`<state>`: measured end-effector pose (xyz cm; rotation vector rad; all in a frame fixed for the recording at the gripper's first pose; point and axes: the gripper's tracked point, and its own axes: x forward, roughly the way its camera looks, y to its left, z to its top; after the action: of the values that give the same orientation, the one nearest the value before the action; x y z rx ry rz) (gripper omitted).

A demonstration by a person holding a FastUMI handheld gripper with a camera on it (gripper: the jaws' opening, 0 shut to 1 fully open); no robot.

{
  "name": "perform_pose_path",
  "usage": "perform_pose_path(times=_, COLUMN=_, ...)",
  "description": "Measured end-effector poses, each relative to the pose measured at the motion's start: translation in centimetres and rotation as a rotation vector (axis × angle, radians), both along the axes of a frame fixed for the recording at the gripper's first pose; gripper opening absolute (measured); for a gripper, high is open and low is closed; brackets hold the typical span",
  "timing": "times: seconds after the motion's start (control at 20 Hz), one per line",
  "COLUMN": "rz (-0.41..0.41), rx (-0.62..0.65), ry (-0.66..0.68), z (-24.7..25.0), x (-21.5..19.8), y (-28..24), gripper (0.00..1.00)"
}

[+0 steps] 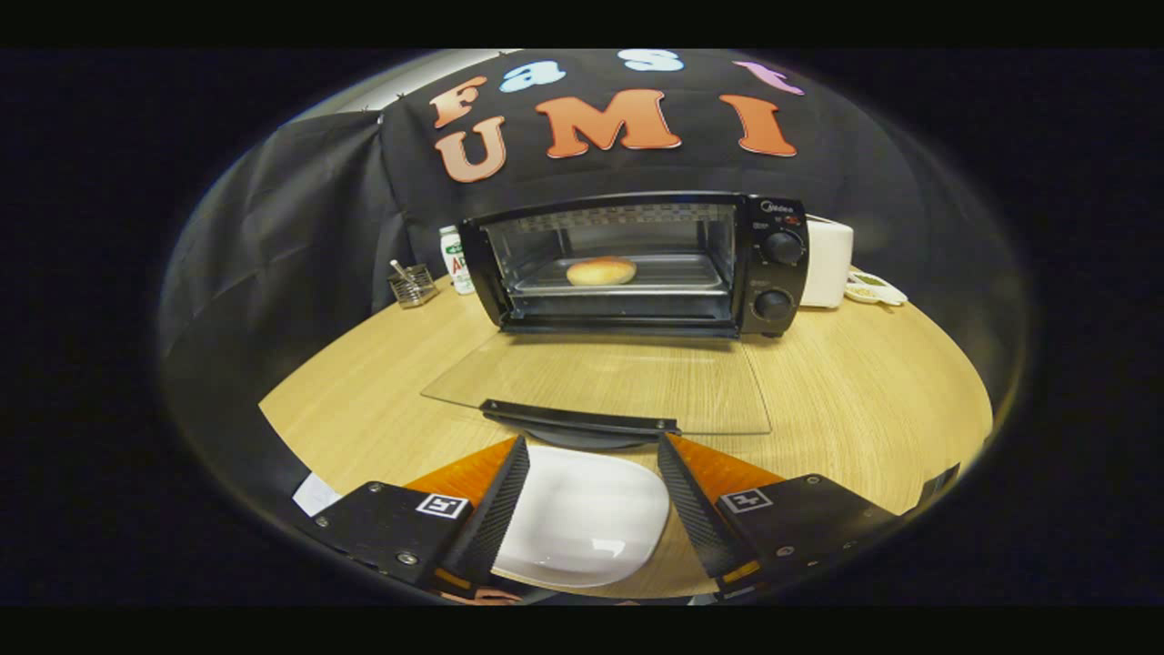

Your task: Open the toaster oven, put the food inside, and close the toaster oven door.

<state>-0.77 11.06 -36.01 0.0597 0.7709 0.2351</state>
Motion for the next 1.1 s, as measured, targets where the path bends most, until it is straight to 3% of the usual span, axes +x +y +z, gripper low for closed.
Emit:
perform_pose_path(times=0.25, rz=-0.025, rx=-0.045, ry=0.043, z=-1.9, x=0.8, y=-0.9, gripper=0.85)
perform_pose_path(times=0.5, rz=-0.018, rx=0.018, ry=0.109, z=-2.5, x=1.1, y=1.0, gripper=0.85)
perform_pose_path(times=0.65, rz=-0.008, rx=-0.031, ry=0.079, z=-2.1, x=1.4, y=1.3, gripper=0.85)
perform_pose_path(times=0.85, rz=0.071, rx=-0.062, ry=0.01, z=-0.2, x=1.8, y=2.6, gripper=0.85)
perform_pose_path(times=1.1, rz=0.004, rx=-0.094, ry=-0.056, z=1.2, x=5.1, y=1.8, gripper=0.85)
